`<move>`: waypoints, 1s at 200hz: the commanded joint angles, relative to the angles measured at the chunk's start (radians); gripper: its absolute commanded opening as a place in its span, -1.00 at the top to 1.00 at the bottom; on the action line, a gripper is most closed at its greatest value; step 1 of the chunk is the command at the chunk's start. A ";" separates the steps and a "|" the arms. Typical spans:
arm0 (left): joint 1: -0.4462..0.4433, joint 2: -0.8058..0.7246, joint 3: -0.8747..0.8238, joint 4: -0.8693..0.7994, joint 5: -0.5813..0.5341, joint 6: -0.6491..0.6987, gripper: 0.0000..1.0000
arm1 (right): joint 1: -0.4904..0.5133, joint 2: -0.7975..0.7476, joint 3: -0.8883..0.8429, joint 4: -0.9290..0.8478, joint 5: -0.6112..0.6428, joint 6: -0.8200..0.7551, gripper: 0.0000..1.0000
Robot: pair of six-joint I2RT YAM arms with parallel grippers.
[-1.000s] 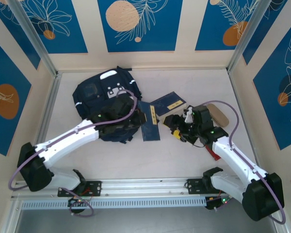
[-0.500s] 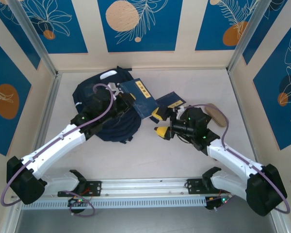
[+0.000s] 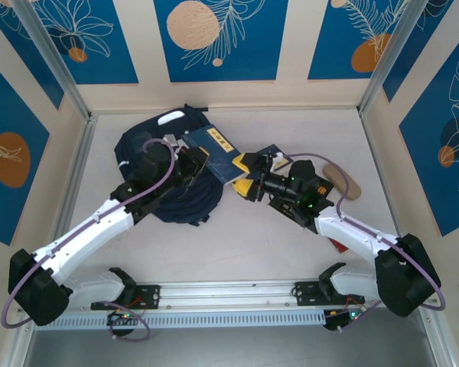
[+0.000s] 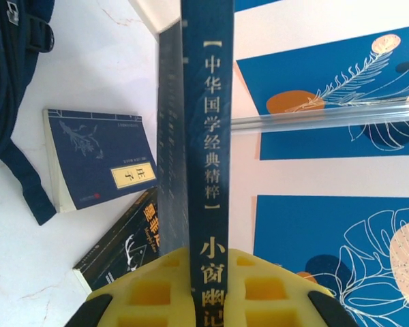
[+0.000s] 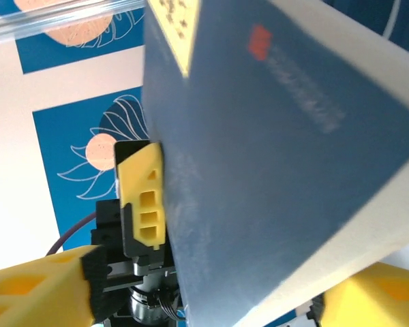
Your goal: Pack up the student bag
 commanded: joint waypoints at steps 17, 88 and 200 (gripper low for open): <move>0.012 -0.058 -0.010 0.029 -0.029 -0.053 1.00 | 0.001 -0.001 0.053 0.028 0.037 -0.004 -0.19; 0.012 -0.061 -0.034 -0.003 0.000 -0.076 1.00 | 0.024 0.036 0.058 0.103 0.059 -0.005 0.23; 0.097 -0.005 0.039 -0.410 0.072 0.252 -0.12 | -0.101 -0.046 0.067 -0.268 0.088 -0.337 0.95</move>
